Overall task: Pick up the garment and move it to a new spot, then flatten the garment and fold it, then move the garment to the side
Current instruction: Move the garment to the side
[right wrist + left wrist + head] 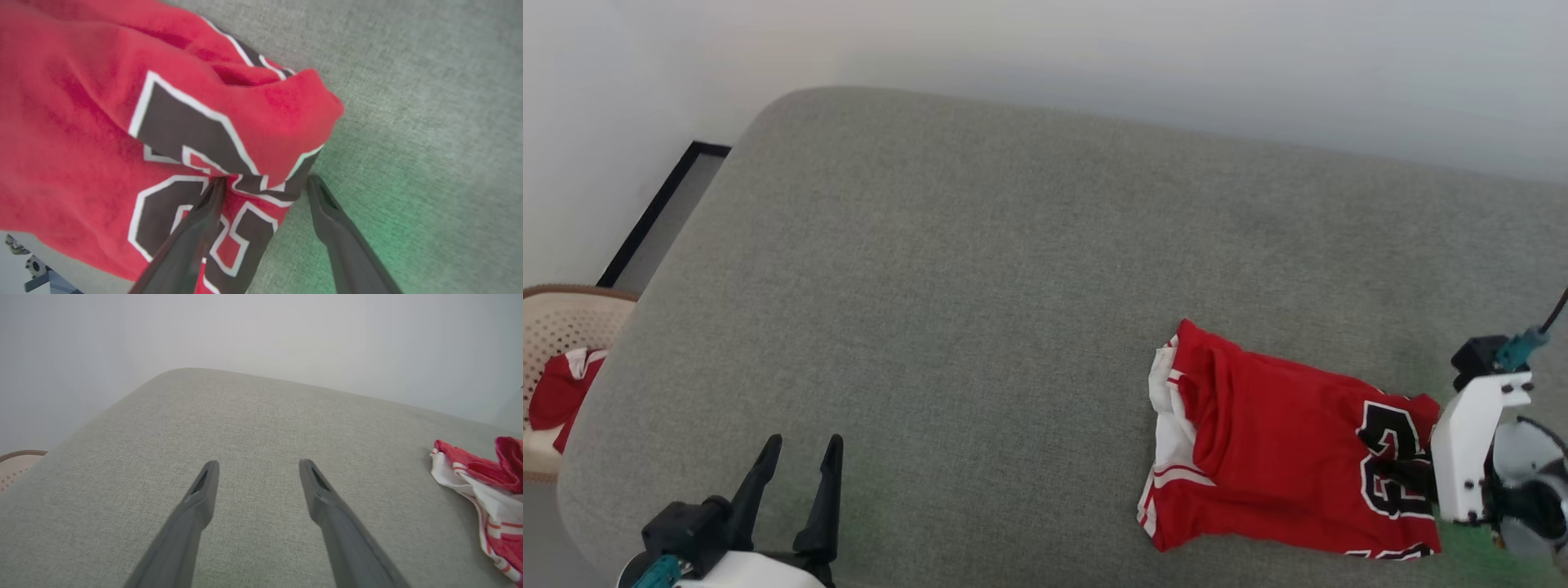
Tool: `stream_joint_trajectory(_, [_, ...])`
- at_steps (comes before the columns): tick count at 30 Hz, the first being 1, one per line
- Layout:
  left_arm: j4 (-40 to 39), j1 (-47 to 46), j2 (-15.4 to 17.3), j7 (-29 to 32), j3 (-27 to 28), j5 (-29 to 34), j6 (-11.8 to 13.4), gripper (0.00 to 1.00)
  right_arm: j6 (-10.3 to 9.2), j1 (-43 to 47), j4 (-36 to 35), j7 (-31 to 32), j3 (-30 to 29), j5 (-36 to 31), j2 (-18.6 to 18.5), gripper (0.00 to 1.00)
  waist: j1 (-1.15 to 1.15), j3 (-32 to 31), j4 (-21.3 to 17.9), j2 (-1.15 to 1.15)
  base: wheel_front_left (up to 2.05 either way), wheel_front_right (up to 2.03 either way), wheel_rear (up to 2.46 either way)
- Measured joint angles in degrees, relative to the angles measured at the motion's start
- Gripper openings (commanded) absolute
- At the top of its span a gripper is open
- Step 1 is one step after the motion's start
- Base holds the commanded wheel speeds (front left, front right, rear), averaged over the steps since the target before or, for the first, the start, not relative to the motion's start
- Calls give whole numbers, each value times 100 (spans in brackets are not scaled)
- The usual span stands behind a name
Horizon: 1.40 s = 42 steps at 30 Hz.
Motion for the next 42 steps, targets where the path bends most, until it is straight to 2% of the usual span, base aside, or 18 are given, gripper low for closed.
stream_joint_trajectory(4, [32,-106,-21,0,-43,-33,0,100,0,-294,268,564,56,225,59,100,0,165,90,0,0,0,0])
stream_joint_trajectory(5, [38,-127,-25,0,-56,-33,0,100,0,-347,321,626,59,258,58,80,0,195,107,0,0,0,0])
stream_joint_trajectory(6, [52,-143,-27,0,-70,-35,0,100,0,-382,341,661,68,298,55,0,0,224,120,0,0,0,0])
stream_joint_trajectory(14, [-21,-374,-4,0,-15,-123,0,100,30,-687,203,487,168,333,-60,0,0,356,-63,0,0,0,0])
stream_joint_trajectory(20, [-18,-622,43,0,-75,-158,0,100,16,-1018,160,435,89,160,-479,0,0,459,-390,0,0,0,0])
stream_joint_trajectory(31, [-81,-1261,70,1,-512,-133,0,100,16,-1774,169,109,-227,-375,-989,0,0,745,-1200,0,0,0,0])
stream_joint_trajectory(42, [-51,-1994,138,0,-1194,-133,0,100,16,-2564,664,-426,-447,-970,-1323,0,0,1161,-1795,0,0,0,0])
